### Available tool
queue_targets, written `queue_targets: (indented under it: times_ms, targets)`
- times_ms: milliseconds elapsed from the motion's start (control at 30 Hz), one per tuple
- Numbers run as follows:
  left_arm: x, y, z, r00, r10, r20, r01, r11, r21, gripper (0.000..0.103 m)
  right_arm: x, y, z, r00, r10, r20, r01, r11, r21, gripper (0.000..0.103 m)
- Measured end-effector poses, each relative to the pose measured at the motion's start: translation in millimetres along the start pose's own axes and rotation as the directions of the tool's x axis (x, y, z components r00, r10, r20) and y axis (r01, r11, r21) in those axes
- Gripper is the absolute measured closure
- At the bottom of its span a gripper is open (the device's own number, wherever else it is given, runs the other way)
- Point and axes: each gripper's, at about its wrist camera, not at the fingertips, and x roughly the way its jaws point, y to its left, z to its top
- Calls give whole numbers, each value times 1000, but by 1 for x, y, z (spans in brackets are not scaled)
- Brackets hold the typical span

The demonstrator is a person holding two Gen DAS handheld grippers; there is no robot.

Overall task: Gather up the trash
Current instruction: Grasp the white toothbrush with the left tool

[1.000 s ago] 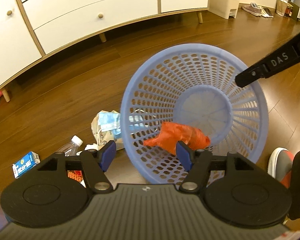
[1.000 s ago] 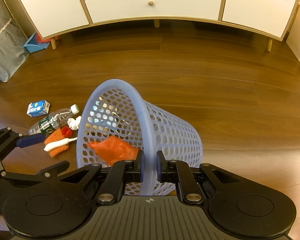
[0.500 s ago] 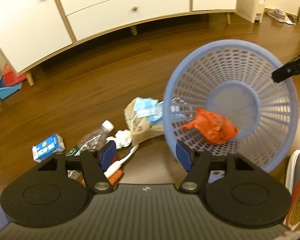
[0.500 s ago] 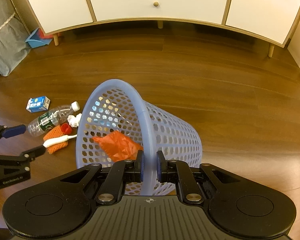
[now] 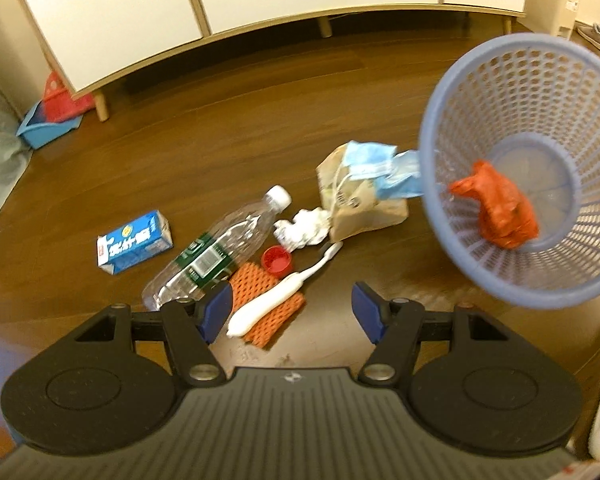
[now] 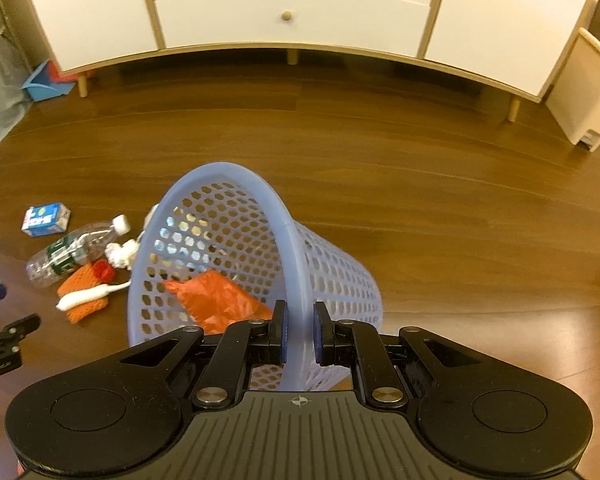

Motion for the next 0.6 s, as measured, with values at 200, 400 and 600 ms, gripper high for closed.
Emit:
queue_targets:
  times_ms: [200, 400, 600]
  targets:
    - [24, 4, -10, 1000, -19, -10, 19, 1000, 22, 41, 3, 0, 5, 1000, -12, -2, 12, 1000, 3, 94]
    - [56, 3, -16, 998, -57, -9, 58, 994, 93, 45, 6, -6, 11, 999, -40, -6, 40, 999, 23, 94]
    - [100, 12, -18, 996, -79, -34, 83, 988, 131, 64, 11, -8, 18, 997, -72, 3, 72, 997, 14, 94]
